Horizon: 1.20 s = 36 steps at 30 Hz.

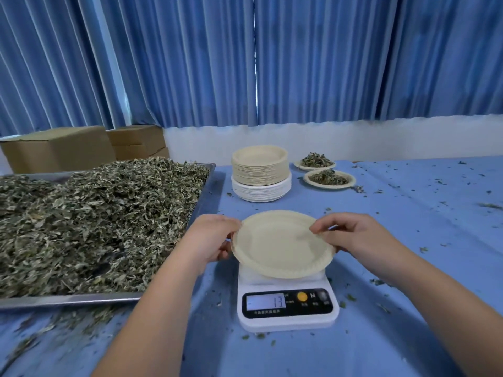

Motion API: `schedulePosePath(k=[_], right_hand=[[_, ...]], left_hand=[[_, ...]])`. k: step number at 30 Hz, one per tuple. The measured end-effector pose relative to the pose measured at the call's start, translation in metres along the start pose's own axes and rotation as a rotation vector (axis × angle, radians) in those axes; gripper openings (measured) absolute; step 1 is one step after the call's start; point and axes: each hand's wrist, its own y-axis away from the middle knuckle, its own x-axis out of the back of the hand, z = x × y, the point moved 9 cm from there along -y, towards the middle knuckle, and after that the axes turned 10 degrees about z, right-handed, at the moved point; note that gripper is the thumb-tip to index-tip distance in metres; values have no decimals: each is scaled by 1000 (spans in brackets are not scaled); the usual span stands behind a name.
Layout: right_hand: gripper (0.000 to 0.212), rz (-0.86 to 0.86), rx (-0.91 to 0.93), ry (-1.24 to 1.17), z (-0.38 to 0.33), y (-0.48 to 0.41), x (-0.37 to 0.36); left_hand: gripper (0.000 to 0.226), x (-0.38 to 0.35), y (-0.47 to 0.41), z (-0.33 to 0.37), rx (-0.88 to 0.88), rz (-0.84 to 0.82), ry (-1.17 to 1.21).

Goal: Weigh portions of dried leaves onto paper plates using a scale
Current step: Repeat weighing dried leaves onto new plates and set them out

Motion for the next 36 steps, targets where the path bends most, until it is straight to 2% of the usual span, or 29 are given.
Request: schedulePosePath(k=[4,10,14,18,22,29,33,36], right_hand=[[23,-23,-16,47,6,-2,-1],[24,-63,-23,12,5,-2,1],[25,49,-58,-27,12,-7,21],[20,182,-109,-34,28,-17,36],[17,254,-191,-17,44,-23,37],[8,310,-381,-65,52,-48,24],[8,376,-341,-90,64,-50,17],[10,364,-292,-73,66,-50,18]], left_hand=[[12,3,-1,2,-53,35,-138],[24,9,-8,1,-54,114,-252],[33,10,-9,0,-83,124,-259],[30,10,-9,0,-106,119,-292],[22,7,-10,0,-118,101,-315],[29,4,-11,-1,-119,91,-349],[36,5,-11,-1,-103,104,-363],[38,4,-9,0,-98,91,-362]])
